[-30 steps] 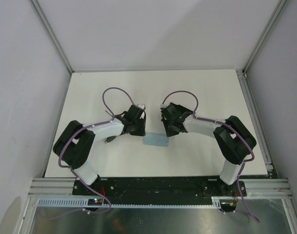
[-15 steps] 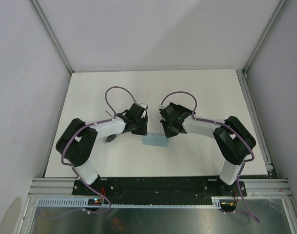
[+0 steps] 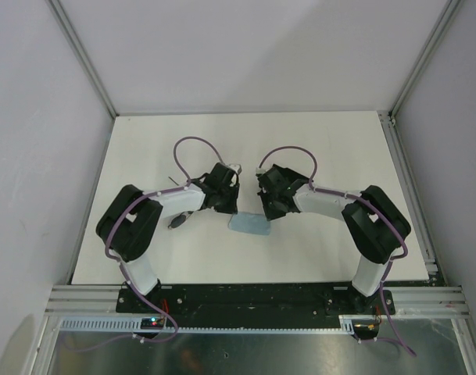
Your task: Organize the sunglasses
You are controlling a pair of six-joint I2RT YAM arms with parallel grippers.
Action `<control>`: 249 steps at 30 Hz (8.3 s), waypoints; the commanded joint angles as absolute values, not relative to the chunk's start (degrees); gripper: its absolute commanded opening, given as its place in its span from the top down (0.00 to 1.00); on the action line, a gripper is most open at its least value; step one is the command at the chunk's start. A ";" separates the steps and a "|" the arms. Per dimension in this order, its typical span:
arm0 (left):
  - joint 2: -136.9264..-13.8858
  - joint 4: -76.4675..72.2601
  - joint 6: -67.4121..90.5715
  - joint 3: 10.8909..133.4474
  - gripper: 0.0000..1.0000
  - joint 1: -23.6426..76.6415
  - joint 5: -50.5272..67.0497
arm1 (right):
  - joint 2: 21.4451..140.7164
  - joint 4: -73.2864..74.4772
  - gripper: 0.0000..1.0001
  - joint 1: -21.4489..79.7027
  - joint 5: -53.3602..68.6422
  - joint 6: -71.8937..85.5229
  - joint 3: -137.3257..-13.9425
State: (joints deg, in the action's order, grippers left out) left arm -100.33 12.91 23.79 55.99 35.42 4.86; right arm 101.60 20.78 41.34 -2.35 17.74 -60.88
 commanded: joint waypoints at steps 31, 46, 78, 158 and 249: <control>-112.41 10.21 22.67 78.46 1.00 35.07 8.53 | 95.22 22.67 1.00 28.28 0.92 15.22 -63.02; -120.55 10.36 21.08 91.38 1.00 35.06 12.34 | 93.90 23.66 1.00 21.36 1.73 16.19 -64.29; -130.10 10.29 20.70 100.44 1.00 34.46 14.65 | 102.95 23.37 1.00 17.07 -2.42 17.19 -69.23; -83.29 15.19 26.78 56.86 0.39 21.54 1.27 | 99.03 25.35 0.78 28.60 3.88 19.26 -73.48; -107.72 23.04 17.64 68.45 1.00 17.32 -1.58 | 105.44 -1.44 1.00 60.16 -4.07 27.20 -57.27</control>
